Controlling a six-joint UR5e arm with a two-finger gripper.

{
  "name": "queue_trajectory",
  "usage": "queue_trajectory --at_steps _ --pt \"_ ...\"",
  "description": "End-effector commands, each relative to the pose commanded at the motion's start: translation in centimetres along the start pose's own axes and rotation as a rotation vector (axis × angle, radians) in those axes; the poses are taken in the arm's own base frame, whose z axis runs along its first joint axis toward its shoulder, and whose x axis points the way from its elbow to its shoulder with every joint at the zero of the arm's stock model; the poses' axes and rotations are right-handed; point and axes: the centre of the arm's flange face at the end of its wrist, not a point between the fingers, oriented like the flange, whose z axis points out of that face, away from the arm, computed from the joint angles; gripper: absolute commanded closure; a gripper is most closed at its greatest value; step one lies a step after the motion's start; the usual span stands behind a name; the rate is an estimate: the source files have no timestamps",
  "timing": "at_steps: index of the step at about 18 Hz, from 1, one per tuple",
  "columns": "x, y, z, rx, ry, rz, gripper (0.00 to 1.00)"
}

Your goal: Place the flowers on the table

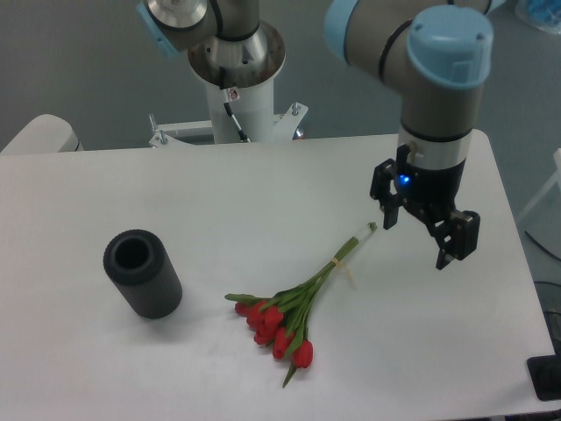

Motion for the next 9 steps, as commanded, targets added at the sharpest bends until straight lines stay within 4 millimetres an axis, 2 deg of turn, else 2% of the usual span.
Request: queue_trajectory --at_steps 9 --pt "0.10 -0.45 -0.23 0.003 -0.005 0.007 0.01"
